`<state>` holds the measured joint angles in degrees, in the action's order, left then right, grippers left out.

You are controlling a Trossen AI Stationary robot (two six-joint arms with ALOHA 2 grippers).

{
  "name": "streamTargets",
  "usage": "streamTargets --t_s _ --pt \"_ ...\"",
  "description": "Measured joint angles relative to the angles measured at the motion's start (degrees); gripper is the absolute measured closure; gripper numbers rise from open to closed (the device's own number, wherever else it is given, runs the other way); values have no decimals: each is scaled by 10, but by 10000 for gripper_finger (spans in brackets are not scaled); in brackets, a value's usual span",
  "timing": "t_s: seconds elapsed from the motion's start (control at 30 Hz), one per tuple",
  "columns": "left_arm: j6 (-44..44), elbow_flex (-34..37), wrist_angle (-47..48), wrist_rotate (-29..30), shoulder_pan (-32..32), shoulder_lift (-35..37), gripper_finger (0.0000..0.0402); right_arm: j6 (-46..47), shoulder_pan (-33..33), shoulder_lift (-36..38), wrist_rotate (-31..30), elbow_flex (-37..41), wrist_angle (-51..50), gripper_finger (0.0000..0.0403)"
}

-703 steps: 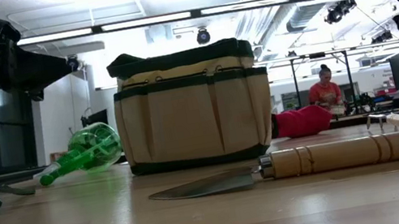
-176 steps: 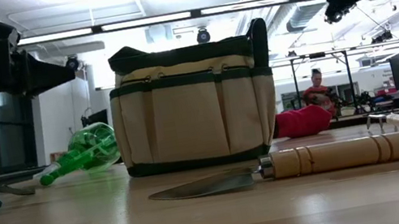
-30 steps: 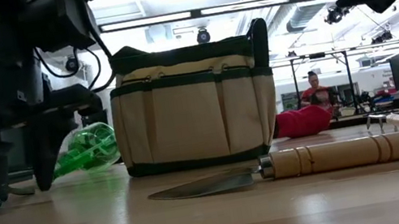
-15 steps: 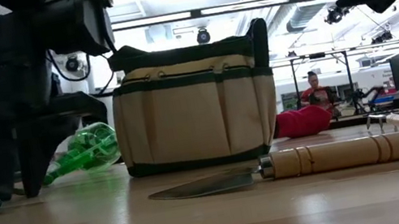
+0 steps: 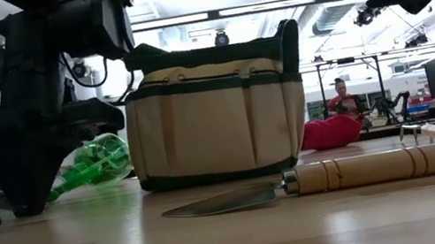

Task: Pick & Place Garden tools in Gardening bag
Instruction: Put the green shears into the gardening bag

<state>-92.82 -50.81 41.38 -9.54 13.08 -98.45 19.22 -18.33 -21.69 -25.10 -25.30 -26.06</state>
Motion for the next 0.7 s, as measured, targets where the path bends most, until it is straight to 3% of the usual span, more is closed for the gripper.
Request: streamTargets --t_s 0.2,0.7 --pt "17 0 -2 0 0 0 395 0 0 0 0 0 0 220" --pt "43 4 27 52 2 86 400 0 0 0 0 0 0 220"
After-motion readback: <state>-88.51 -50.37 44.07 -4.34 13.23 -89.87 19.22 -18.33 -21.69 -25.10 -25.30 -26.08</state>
